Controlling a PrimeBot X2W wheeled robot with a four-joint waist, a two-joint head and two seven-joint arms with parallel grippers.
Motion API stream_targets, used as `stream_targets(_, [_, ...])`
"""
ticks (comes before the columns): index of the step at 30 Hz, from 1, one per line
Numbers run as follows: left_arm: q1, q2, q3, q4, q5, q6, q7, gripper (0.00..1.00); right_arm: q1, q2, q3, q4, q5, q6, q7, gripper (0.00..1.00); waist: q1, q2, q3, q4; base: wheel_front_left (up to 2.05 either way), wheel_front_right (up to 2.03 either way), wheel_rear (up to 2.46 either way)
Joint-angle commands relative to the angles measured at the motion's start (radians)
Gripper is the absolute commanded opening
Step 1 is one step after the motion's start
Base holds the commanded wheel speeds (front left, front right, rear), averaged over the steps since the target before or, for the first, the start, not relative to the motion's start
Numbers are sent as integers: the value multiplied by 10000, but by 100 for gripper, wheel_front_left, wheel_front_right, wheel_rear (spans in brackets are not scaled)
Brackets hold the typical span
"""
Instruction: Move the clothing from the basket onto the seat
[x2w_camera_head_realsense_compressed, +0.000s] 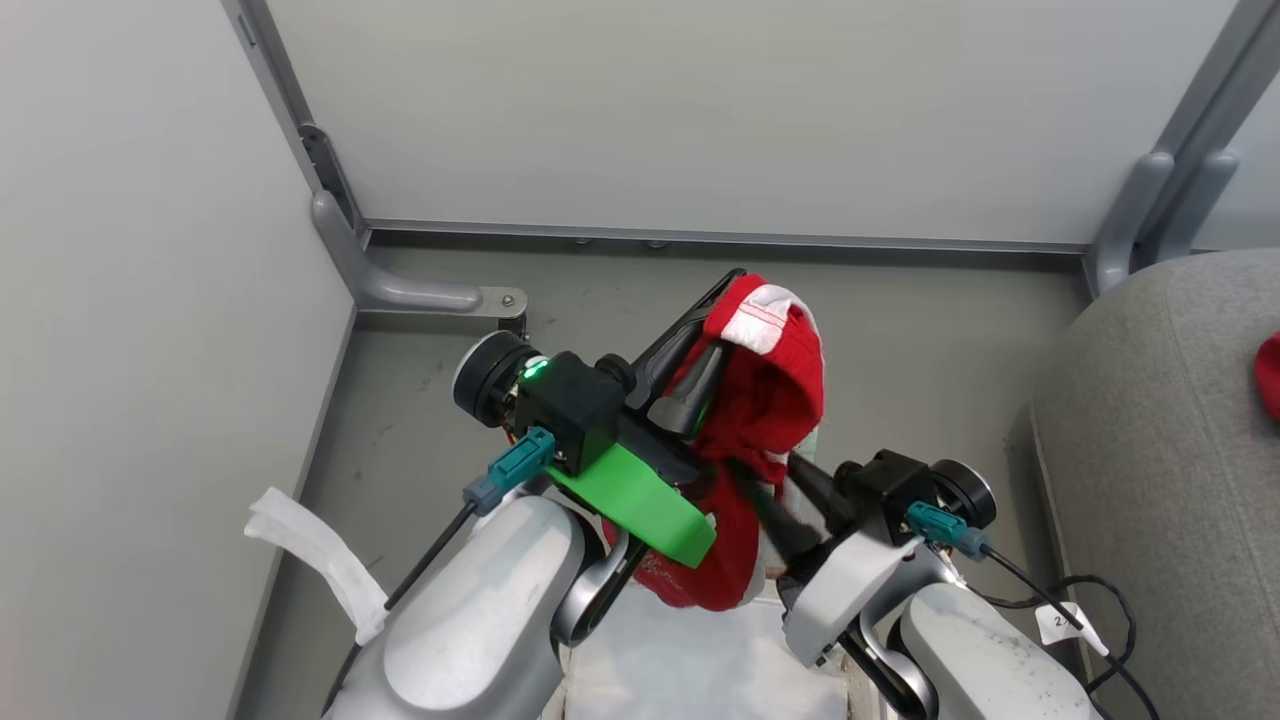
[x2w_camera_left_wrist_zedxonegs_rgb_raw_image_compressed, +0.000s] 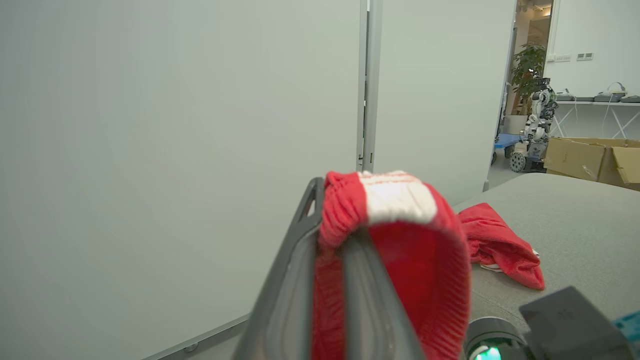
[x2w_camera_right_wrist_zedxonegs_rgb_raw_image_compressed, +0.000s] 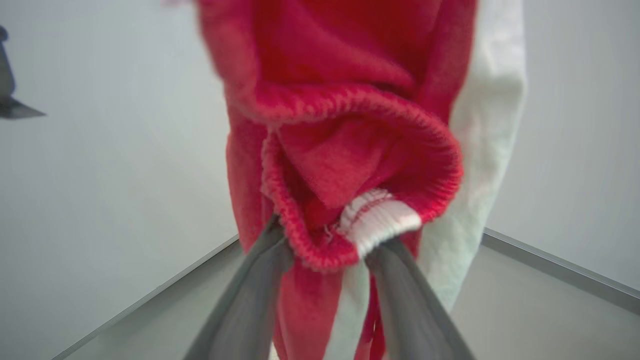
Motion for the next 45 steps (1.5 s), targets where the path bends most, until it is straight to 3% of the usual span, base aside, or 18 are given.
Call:
stream_targets(1, [93, -14, -23, 11, -61, -26, -2, 0, -18, 22, -96, -54, -1, -7, -24, 0, 1, 0, 10, 88, 0, 0, 0])
stream_targets(7, [282, -22, 1, 112, -1, -26, -1, 0, 268, 89, -514, -349, -111, -7, -24, 0, 1, 0, 21, -43, 0, 0, 0])
stream_targets(8, [332, -21, 6, 178, 11, -26, 1, 40, 324, 85, -618, -425, -118, -7, -24, 0, 1, 0, 22, -140, 0, 0, 0])
stream_targets(9, [379, -20, -7, 226, -10, -26, 1, 89, 372, 76, -682, -487, -139, -7, -24, 0, 1, 0, 28, -237, 0, 0, 0])
stream_targets(10, [454, -18, 15, 295, -17, -26, 1, 100, 430, 79, -731, -573, -143, -7, -22, 0, 1, 0, 37, -412, 0, 0, 0])
stream_targets(23, [1384, 206, 379, 783, 175, -26, 1, 100, 1119, -213, -2126, -2081, -322, -7, -24, 0, 1, 0, 546, -3455, 0, 0, 0])
stream_targets(33, [1826, 365, 882, 832, 332, -26, 1, 100, 1378, -106, -2452, -2597, -316, -7, -24, 0, 1, 0, 882, -6054, 0, 0, 0])
stream_targets(36, [1895, 358, 851, 875, 355, -26, 2, 100, 1389, -149, -2601, -2648, -326, -7, -24, 0, 1, 0, 1010, -6481, 0, 0, 0])
stream_targets(45, [1529, 578, 536, 1087, 250, -26, 1, 100, 300, -755, -3230, -3089, -631, -7, -24, 0, 1, 0, 1671, -6605, 0, 0, 0])
